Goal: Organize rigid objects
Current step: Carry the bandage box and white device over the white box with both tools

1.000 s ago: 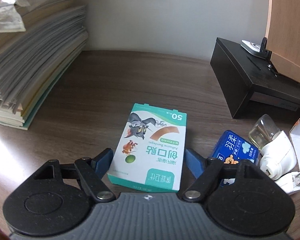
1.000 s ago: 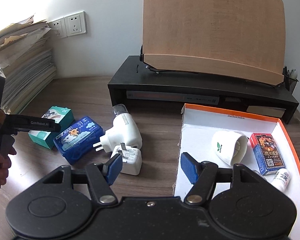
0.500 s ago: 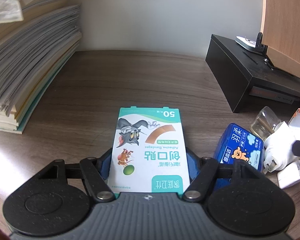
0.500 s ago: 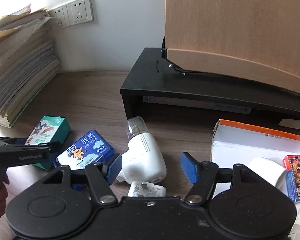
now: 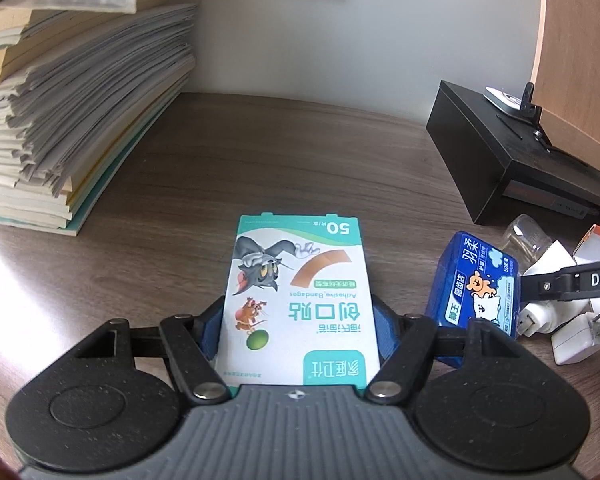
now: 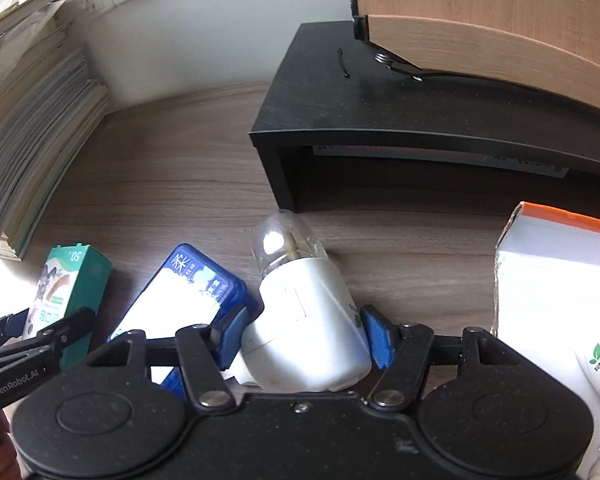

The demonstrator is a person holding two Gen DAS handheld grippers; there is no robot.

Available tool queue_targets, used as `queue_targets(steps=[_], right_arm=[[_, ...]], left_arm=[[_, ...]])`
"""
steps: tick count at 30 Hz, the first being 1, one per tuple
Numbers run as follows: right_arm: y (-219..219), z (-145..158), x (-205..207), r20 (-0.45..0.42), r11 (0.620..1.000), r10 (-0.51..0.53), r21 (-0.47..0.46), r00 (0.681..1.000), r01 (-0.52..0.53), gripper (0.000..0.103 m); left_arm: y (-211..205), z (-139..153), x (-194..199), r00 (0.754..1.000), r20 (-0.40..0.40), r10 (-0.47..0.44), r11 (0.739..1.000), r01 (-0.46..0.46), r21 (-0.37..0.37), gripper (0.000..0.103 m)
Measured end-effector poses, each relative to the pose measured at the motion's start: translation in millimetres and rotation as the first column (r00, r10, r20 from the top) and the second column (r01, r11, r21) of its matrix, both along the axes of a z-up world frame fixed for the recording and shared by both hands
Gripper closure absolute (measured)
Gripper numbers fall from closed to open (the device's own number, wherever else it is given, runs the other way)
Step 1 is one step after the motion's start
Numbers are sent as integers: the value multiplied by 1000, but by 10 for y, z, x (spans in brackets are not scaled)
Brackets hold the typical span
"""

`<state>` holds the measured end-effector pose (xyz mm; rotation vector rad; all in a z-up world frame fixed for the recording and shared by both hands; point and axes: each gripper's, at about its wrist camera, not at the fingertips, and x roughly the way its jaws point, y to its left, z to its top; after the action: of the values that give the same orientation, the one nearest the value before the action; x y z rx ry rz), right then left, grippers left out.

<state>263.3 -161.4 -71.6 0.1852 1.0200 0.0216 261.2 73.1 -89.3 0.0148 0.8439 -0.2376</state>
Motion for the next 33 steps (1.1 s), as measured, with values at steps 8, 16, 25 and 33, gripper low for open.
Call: queue_targets(steps=[8,16,25,33], right_arm=[[-97,188,-138,105,998,-42,40,994,38,29],[-313,396,-331,148,987,-81,149,986,58,29],[-647,643,-734,199,963,-139,254,970,86,29],[-1040,811,-1288,230,949,-210,283,950,142,29]], left_arm=[[-40,136,-100,999,35,13,1000,-12,-25,32],[-187,308,-284,998,69,-3,999,6,-46,32],[-447,486,-620,995,90,-33,997,39,-61,32],[-914,678,-1052,989,105,-109,991,116,-70,32]])
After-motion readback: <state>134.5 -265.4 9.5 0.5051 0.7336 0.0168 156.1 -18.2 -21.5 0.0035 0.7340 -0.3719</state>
